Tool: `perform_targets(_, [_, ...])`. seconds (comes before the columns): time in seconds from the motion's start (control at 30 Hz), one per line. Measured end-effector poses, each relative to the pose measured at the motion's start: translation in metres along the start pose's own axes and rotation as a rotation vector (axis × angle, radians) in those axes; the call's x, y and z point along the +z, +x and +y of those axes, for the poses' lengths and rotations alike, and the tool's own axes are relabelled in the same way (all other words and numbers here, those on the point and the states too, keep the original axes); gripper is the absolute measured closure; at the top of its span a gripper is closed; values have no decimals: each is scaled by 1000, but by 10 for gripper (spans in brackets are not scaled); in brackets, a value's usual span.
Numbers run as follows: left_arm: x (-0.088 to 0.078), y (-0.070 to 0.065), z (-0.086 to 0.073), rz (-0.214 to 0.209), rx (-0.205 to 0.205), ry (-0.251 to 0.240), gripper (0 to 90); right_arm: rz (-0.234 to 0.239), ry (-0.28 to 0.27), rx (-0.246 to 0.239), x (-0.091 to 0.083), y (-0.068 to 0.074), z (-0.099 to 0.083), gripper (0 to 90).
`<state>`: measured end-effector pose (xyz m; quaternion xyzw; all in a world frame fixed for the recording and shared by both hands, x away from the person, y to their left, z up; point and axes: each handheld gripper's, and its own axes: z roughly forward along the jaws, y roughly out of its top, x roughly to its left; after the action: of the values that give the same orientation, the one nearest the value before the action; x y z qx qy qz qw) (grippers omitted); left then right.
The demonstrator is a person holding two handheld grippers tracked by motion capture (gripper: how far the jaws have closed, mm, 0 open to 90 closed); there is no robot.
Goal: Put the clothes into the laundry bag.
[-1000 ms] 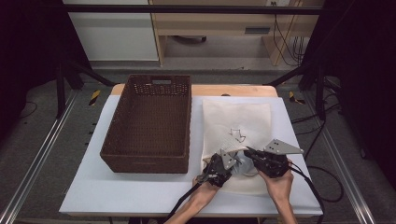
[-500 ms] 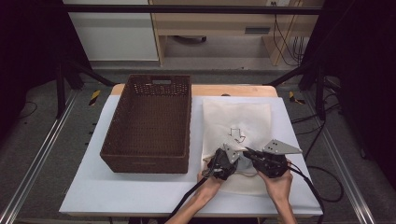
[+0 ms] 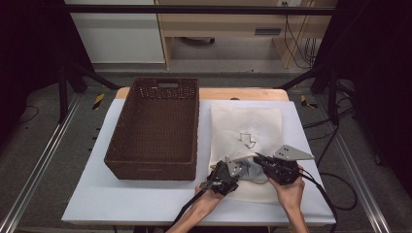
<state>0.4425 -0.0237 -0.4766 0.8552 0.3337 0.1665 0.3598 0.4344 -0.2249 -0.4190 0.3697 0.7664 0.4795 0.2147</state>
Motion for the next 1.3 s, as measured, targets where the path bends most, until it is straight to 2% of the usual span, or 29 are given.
perform_targets(0.03, [0, 0, 2, -1, -17, -2, 734, 1, 0, -2, 0, 0, 0, 866])
perform_targets(0.07, [1, -1, 4, 15, -13, -4, 788, 0, -2, 2, 0, 0, 0, 867])
perform_targets(0.1, [1, -2, 6, 31, 3, 7, 804, 1, -5, 1, 0, -1, 0, 867])
perform_targets(0.13, [2, -2, 8, 35, 1, 3, 814, 3, -5, 7, -1, -1, 0, 867])
perform_targets(0.27, [4, -3, 17, 52, -11, -31, 822, 5, -6, 8, -1, 0, 1, 867])
perform_targets(0.33, [7, -5, 21, 76, -3, -49, 822, 8, -7, 10, -1, 0, 1, 867])
perform_targets(0.43, [18, -5, 23, 119, 0, -66, 820, 9, -11, 11, -2, -1, 1, 867])
perform_targets(0.5, [26, -3, 22, 129, -17, -70, 813, 10, -9, 8, -2, 0, 1, 867])
perform_targets(0.57, [27, -2, 22, 121, -20, -73, 794, 12, -2, 4, -1, 0, 0, 867])
perform_targets(0.6, [27, -3, 22, 120, -8, -73, 772, 12, -1, 3, 0, 1, 0, 867])
perform_targets(0.67, [23, -4, 20, 108, 4, -72, 681, 12, 2, 1, 0, 0, 0, 867])
perform_targets(0.77, [10, -5, 14, 42, 17, -94, 554, 8, 6, 4, 0, 0, 0, 866])
perform_targets(0.83, [0, -6, 10, 28, 21, -103, 512, 5, 5, 4, 0, 0, 0, 865])
perform_targets(0.9, [-9, -5, 7, 34, 41, -118, 507, 2, 0, 7, -1, -1, 0, 865])
perform_targets(0.93, [-12, -5, 6, 35, 42, -118, 520, 0, -2, 8, -2, -1, 0, 864])
perform_targets(1.0, [-15, -2, 7, 26, 39, -124, 620, -1, -2, 10, -2, -1, 1, 865])
perform_targets(1.07, [-13, 1, 8, 31, 17, -132, 748, 0, -3, 11, -2, -1, 1, 867])
perform_targets(1.13, [-6, 4, 11, 13, -18, -125, 837, 1, 0, 15, -1, -1, 0, 868])
perform_targets(1.23, [2, 3, 16, 33, -18, -123, 864, 4, 0, 17, -1, -1, 1, 870])
perform_targets(1.3, [5, 2, 21, 50, -35, -129, 868, 6, 2, 19, -2, -1, 0, 871])
